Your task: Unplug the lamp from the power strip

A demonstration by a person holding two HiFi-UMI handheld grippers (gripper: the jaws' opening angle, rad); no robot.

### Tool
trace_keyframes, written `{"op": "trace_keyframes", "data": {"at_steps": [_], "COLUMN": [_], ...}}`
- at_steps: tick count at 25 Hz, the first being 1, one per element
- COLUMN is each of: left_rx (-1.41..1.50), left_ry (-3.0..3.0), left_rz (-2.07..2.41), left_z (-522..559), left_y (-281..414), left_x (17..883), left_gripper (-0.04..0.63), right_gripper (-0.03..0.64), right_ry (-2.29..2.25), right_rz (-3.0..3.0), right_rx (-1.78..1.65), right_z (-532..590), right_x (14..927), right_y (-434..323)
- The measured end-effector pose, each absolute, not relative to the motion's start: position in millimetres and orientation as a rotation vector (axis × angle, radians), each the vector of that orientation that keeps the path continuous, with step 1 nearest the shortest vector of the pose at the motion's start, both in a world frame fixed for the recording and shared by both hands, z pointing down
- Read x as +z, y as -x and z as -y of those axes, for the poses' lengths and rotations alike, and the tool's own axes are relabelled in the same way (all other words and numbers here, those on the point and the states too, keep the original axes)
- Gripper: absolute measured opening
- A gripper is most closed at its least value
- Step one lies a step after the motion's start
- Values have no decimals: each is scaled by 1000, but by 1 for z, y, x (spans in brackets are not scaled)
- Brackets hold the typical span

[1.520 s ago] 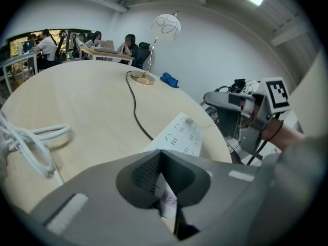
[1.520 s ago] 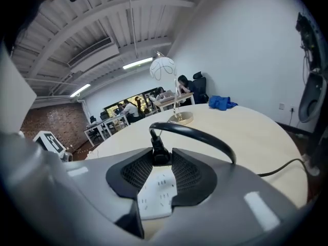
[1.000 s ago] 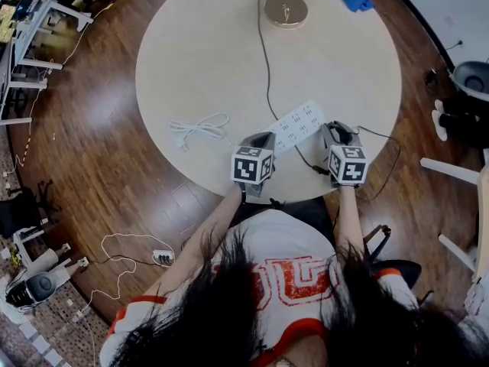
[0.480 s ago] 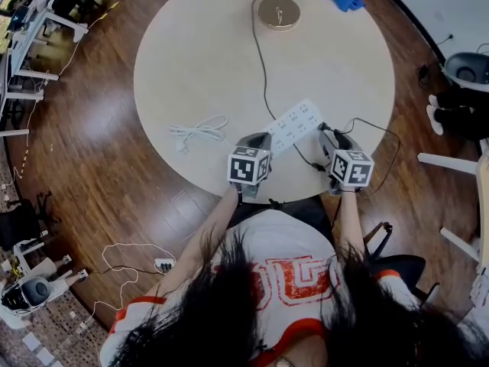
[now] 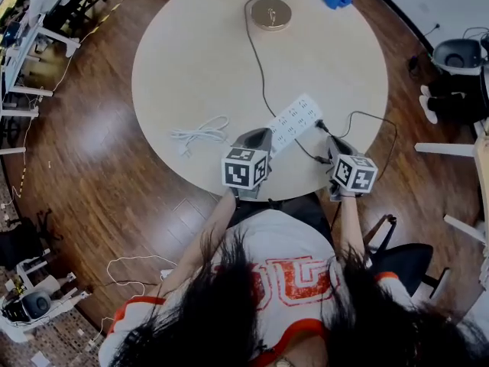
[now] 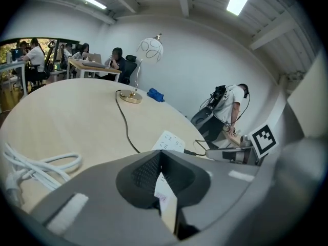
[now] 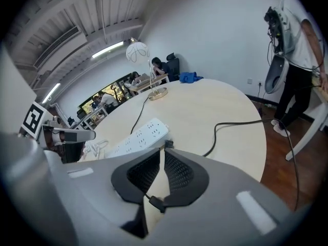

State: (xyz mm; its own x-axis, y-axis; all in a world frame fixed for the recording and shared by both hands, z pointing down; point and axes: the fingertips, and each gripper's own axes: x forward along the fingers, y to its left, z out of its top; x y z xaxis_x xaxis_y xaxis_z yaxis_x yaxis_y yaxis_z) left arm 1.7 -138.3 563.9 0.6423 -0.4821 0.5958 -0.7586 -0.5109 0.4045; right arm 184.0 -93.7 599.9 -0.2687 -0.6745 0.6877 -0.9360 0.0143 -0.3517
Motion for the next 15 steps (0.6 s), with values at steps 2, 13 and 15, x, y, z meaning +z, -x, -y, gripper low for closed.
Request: {"op": "trace_keyframes", "data": {"at_steps": [2,13,15], "left_rx": [541,478,450], "left_ry": [-2231,-2369,-2375], "left_rz": [936,825,808], "left_z": [135,118,113], "left_y": [-1,16,20], "left_x": [559,534,529], "left_gripper": [0,0,0], "right_gripper": [3,2,2], "right_ry": [-1706,-1876,-1908], "right_rz": [2001,2170,2170], "right_rx": [1122,1105,1090], "right_z": [93,67,57], "right_x": [589,538,532], "right_y": [-178,-120,-114]}}
